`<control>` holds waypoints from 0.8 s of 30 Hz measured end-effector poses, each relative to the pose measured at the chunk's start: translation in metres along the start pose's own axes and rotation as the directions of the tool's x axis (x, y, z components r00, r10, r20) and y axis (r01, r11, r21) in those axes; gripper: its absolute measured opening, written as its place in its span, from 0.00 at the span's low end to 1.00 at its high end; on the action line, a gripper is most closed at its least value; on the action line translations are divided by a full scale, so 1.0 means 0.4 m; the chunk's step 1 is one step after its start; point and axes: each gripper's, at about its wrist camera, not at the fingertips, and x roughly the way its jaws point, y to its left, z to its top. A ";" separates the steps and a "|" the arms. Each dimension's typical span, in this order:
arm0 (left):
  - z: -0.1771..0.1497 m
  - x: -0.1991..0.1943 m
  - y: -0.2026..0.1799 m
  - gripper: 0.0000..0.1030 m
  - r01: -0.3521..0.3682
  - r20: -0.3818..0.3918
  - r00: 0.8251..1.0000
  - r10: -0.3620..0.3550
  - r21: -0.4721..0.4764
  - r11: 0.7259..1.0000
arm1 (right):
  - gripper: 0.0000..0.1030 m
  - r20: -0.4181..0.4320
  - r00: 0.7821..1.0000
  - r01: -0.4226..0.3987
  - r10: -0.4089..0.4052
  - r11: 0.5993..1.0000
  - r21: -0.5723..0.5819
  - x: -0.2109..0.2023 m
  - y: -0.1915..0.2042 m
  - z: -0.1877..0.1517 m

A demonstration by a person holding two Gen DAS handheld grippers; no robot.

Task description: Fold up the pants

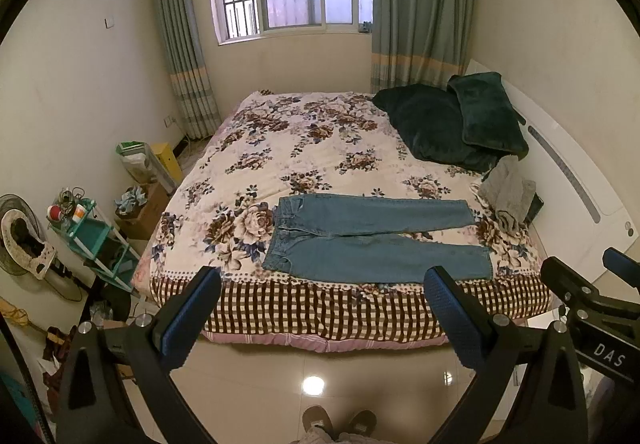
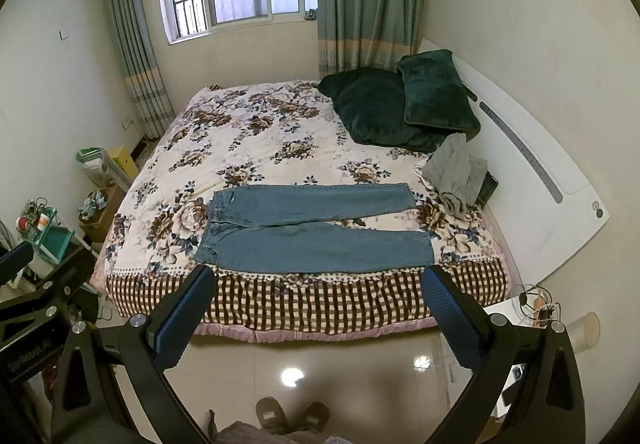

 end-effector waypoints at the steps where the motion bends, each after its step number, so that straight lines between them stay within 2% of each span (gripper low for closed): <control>1: -0.003 -0.002 0.001 1.00 -0.002 0.002 1.000 0.002 -0.001 1.000 | 1.00 -0.002 1.000 -0.001 0.001 1.000 0.000 0.001 0.000 0.002; 24: -0.014 0.006 0.007 1.00 0.000 0.000 1.000 0.000 -0.008 1.000 | 1.00 -0.006 1.000 -0.004 0.004 1.000 0.004 0.005 0.006 0.004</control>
